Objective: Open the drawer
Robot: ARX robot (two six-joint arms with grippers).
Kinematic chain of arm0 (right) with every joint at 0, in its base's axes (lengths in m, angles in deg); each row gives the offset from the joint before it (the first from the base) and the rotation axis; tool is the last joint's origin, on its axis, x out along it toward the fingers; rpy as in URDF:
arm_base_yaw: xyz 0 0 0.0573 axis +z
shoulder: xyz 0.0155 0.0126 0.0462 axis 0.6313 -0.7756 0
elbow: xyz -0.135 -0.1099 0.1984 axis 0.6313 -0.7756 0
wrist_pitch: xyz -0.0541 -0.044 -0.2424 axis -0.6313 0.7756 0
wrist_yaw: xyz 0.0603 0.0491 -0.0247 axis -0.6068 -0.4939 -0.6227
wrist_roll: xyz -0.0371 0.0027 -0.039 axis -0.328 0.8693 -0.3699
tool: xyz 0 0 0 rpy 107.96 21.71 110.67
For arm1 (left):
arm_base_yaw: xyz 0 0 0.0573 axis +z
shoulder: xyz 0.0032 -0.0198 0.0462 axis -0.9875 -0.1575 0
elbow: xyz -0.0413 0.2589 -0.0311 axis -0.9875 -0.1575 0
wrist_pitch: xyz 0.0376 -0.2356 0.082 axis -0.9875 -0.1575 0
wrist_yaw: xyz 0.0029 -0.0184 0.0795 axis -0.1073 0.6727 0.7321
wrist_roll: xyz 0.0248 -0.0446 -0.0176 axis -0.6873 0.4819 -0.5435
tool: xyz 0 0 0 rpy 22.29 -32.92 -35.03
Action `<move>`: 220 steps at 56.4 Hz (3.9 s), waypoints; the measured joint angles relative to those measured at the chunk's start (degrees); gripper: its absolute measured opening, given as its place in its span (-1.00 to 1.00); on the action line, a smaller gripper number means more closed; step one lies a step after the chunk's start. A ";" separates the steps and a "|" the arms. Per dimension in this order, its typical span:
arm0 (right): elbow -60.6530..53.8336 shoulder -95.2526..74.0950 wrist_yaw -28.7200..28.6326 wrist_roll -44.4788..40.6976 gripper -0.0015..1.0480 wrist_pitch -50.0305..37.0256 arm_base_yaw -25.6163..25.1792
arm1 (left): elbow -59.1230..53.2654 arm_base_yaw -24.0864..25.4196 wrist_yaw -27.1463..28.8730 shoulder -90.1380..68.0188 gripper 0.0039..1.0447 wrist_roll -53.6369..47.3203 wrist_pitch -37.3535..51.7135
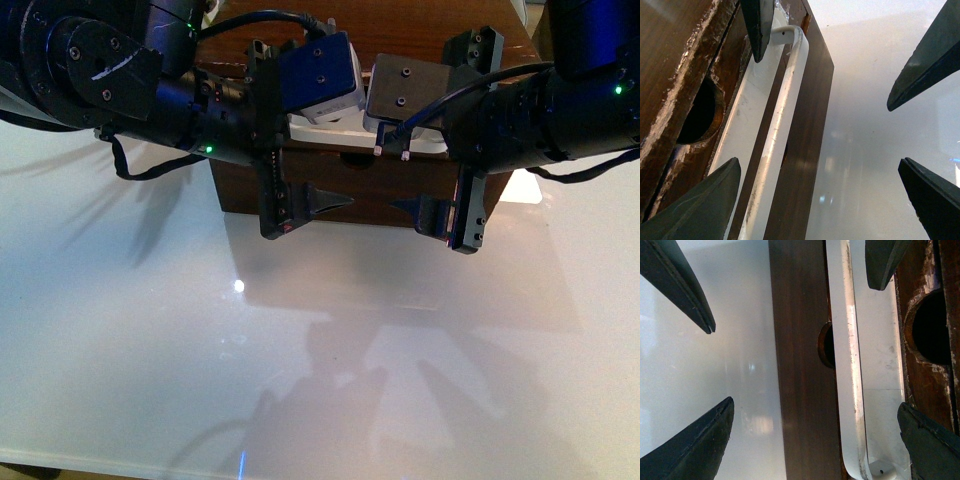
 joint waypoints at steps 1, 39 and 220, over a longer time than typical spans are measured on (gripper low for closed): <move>0.02 -0.09 0.00 0.00 0.83 0.02 -0.02 | 0.28 0.00 0.00 -0.20 0.84 -0.04 -0.24; 2.16 -2.56 -1.53 -0.79 0.83 1.88 -0.87 | 7.10 0.04 1.16 -4.17 0.84 -3.23 -7.72; -17.73 4.68 4.42 -5.40 0.83 -3.87 11.47 | -22.16 -1.09 -1.68 10.54 0.84 -8.31 1.25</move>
